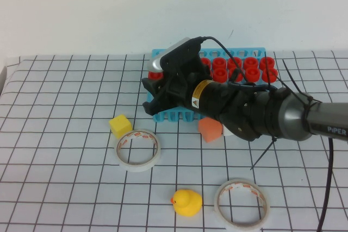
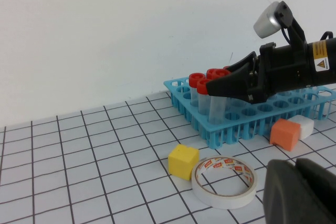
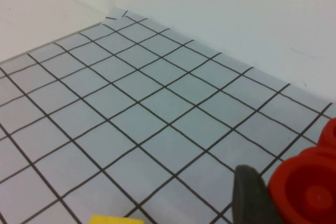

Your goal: Place the test tubes

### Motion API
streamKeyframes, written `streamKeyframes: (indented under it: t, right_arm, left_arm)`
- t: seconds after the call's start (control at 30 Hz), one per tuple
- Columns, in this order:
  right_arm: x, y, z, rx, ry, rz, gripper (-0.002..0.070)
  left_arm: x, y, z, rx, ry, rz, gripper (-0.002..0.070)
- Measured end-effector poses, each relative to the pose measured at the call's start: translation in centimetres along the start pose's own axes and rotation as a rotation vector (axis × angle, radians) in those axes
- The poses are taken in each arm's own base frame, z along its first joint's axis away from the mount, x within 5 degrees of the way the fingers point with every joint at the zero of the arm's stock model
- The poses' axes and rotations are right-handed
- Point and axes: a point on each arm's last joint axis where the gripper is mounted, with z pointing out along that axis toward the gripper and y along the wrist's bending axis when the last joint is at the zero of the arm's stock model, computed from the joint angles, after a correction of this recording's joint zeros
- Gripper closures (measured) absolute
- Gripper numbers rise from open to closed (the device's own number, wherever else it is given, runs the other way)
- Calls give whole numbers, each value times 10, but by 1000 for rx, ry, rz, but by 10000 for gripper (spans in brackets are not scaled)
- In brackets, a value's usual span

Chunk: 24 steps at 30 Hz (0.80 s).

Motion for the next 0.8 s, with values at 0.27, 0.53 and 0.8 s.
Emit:
streamKeyframes:
  t: [0.27, 0.53, 0.8]
  right_arm:
    - [3, 0, 2, 4, -7, 20, 275]
    - [1, -2, 1, 23, -1, 70, 175]
    - [-59, -6, -48, 95, 96, 81, 550]
  left_arm:
    - [0, 0, 0, 0, 0, 0, 677]
    - [0, 0, 0, 0, 0, 0, 676]
    - [0, 0, 0, 0, 0, 0, 676]
